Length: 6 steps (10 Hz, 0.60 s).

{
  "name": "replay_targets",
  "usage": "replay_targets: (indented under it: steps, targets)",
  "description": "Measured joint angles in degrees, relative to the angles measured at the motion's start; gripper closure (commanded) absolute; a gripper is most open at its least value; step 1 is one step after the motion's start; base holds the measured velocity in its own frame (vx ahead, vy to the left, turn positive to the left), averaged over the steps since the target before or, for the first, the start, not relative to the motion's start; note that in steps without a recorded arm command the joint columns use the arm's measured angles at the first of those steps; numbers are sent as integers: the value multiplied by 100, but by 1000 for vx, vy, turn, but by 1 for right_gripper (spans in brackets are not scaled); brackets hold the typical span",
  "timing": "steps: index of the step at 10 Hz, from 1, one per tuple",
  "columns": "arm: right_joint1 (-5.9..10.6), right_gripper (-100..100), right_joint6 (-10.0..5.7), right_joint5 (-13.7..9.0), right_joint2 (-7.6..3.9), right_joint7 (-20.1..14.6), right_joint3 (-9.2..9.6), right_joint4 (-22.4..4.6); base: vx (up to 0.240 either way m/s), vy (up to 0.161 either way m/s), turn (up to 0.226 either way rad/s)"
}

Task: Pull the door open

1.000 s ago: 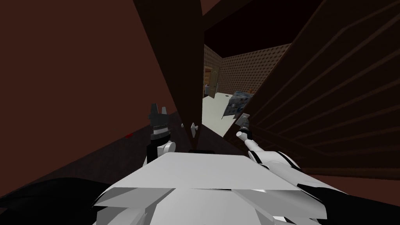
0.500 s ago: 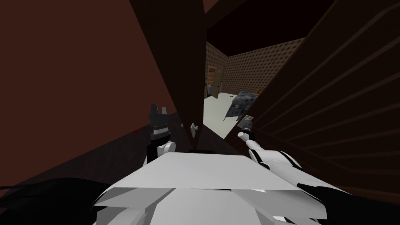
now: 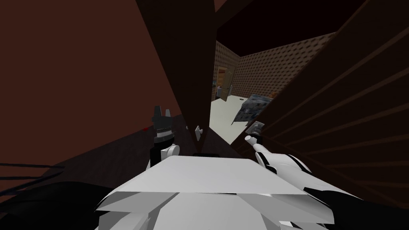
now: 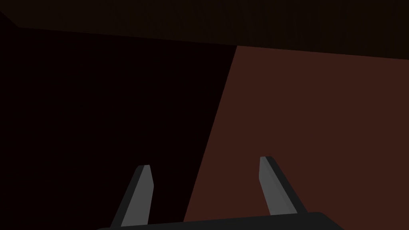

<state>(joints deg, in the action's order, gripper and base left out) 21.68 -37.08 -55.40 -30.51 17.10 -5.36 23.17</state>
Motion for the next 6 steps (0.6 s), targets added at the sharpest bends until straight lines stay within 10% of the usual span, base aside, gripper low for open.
replay_targets:
  steps: [5,6]
  targets:
    - [-117,-100,35,-126,6,206,-188,166,3,-41,57]
    - [-116,100,34,-127,6,209,-190,167,-4,5,-21]
